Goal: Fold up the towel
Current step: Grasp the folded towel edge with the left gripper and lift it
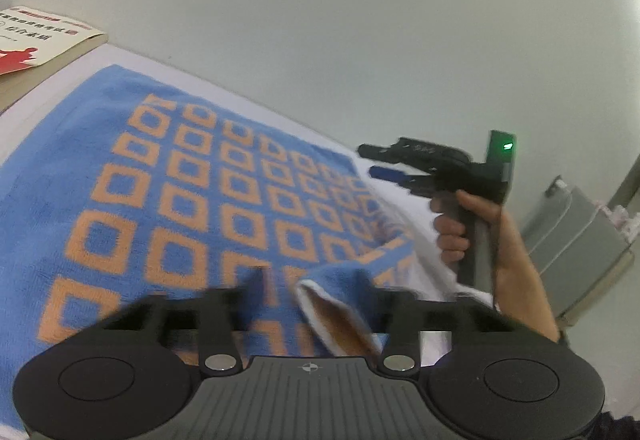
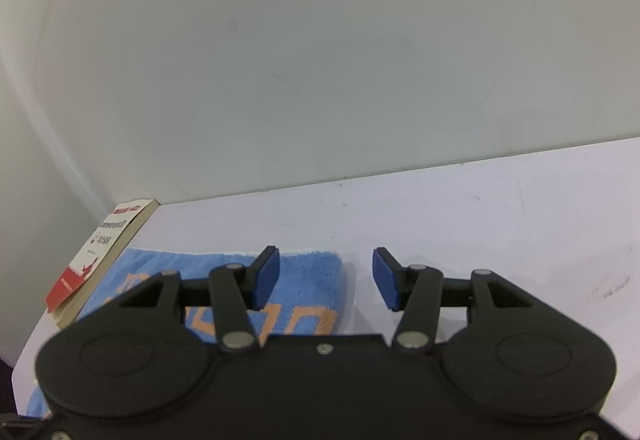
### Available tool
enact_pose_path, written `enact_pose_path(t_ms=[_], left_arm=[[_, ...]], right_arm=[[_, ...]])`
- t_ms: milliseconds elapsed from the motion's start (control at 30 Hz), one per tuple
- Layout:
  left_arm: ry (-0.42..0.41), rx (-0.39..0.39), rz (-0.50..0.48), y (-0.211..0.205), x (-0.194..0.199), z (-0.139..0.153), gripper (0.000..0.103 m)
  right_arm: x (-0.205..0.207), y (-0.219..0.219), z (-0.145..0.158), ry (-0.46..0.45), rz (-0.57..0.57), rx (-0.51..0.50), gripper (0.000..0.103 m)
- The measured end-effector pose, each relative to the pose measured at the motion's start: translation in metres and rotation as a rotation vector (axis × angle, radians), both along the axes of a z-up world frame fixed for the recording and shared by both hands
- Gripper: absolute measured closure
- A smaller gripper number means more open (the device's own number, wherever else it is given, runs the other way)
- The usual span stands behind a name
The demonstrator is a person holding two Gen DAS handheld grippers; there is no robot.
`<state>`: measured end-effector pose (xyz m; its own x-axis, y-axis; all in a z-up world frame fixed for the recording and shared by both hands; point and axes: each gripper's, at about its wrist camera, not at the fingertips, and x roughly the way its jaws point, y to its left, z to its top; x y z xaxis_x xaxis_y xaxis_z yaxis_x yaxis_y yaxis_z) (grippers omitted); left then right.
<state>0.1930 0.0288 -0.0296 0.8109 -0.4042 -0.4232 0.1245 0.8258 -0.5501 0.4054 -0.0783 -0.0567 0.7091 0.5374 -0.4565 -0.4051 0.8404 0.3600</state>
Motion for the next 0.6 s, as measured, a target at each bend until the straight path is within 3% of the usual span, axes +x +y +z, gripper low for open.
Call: enact_pose_path(t_ms=[67, 400, 533, 600], left_arm=[[-0.019, -0.006, -0.044, -0.006, -0.001, 0.002, 0.028], [-0.043, 0.214, 0.002, -0.047, -0.001, -0.002, 0.03], [-0.055, 0.256, -0.036, -0.059, -0.001, -0.002, 0.072], [-0.061, 0.275, -0.038, -0.065, -0.002, -0.001, 0.077]], right_arm=[[0.0, -0.001, 0.0, 0.0, 0.001, 0.001, 0.053], [-0.001, -0.003, 0.001, -0.004, 0.002, -0.002, 0.053], [-0.002, -0.001, 0.001, -0.004, 0.006, -0.006, 0.053], [-0.002, 0.0, 0.0, -0.005, 0.008, -0.007, 0.053]])
